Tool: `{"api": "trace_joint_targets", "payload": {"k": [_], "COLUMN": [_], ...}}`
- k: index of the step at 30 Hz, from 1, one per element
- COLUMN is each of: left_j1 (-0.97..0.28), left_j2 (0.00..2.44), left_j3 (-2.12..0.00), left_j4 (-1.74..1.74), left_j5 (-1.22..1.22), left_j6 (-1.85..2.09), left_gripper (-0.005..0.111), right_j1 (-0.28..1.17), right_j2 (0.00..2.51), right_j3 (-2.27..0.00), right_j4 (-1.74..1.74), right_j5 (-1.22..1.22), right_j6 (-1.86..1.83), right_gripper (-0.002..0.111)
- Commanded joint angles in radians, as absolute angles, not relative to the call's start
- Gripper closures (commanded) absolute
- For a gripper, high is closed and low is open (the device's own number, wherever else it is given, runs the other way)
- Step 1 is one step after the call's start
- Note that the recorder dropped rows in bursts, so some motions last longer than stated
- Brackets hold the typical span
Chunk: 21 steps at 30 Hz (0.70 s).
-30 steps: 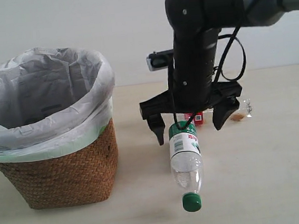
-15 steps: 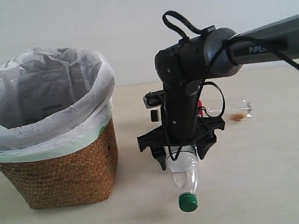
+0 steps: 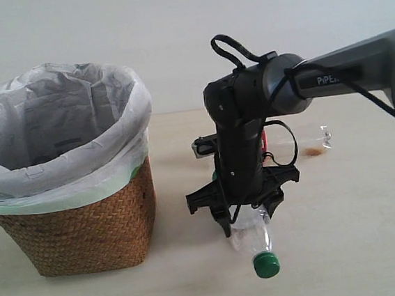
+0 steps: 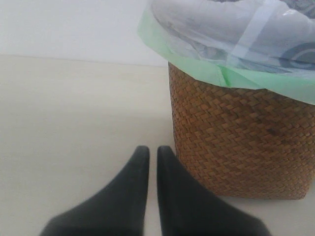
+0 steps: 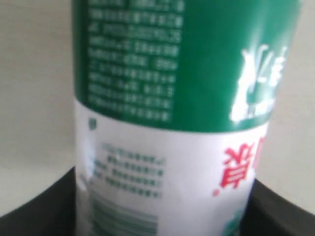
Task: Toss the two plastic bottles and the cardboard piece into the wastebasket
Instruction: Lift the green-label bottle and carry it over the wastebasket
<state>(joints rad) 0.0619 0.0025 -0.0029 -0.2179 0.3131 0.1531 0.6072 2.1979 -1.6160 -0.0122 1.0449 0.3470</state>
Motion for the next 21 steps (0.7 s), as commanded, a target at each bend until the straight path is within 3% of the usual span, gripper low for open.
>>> {"api": "trace_joint_targets", "payload": {"k": [1, 10, 21], "left_j1": [0.065, 0.065, 0.065], "left_j2": [0.000, 0.000, 0.000], "left_j3": [0.000, 0.000, 0.000], "left_j4": [-0.216, -0.216, -0.216], "left_j5": [0.310, 0.310, 0.310], "left_j6": [0.144, 0.144, 0.144], "left_gripper": [0.101, 0.101, 0.101], "right_j1": [0.609, 0.609, 0.609], "right_j2": [2.126, 1.930, 1.747], "right_j3": [-1.616, -1.618, -1.792], "right_j4": [-0.013, -0.049, -0.497], "right_j5": [1.109, 1.133, 1.221], "right_j6": [0.319, 0.325, 0.516], "right_gripper": [0.108, 0.108, 0.108]}}
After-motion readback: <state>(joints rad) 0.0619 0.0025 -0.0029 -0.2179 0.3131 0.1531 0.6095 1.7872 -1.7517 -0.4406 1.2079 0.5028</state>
